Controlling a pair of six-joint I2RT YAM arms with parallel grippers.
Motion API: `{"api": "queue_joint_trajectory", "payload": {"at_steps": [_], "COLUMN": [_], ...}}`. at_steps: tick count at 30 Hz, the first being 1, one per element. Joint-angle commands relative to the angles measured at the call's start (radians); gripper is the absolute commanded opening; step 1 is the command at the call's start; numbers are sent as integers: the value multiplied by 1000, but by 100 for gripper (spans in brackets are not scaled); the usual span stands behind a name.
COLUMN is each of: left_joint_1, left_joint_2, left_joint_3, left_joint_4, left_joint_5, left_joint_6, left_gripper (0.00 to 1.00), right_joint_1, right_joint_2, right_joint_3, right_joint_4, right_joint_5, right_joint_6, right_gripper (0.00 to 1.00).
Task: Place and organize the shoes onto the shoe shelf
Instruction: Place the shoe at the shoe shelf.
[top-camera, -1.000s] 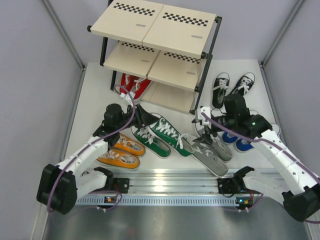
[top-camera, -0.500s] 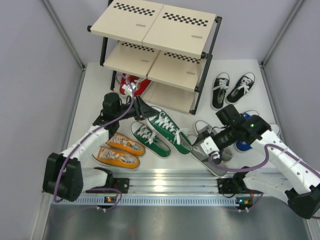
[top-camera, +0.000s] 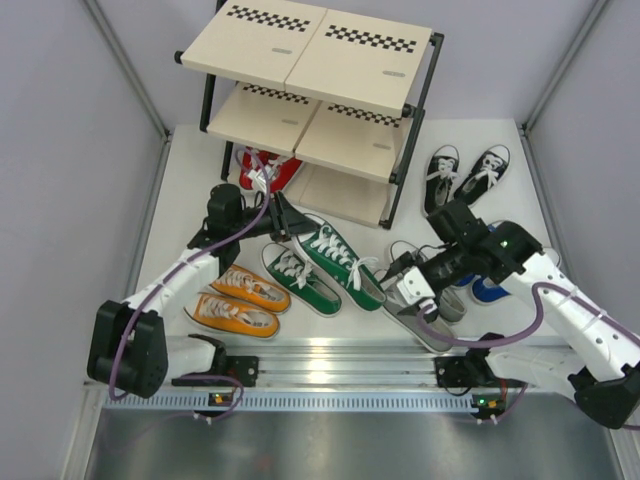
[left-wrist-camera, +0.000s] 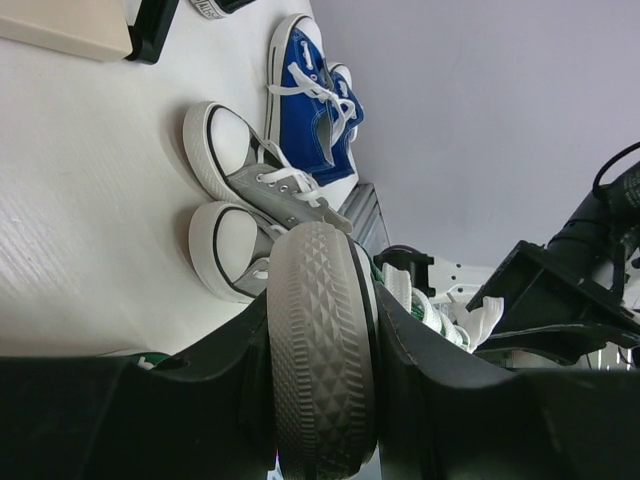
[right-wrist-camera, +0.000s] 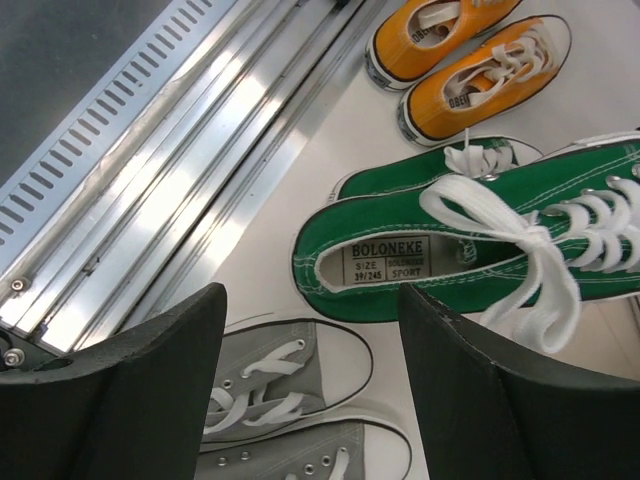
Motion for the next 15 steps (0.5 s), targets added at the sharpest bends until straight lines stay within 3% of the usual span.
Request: {"api": "queue_joint_trajectory", "payload": {"at_steps": [1,8,15], "left_joint_1": [1,-1,-1], "left_joint_2": [-11,-3,6], "left_joint_3": [43,49,51], "left_joint_4": [93,91,91], "left_joint_5": [48,51,57], "left_joint_6": [-45,-58,-72], "left_gripper": [0,0,0], "right_joint_1": [18,46,105], "right_joint_2": [8,60,78], "right_joint_3": [81,64,38], "right_joint_4": [-10,-9,36], "right_joint_5": [-46,-63,41], "right_joint_6": [-30,-30,6], "right_gripper": [69,68,62]}}
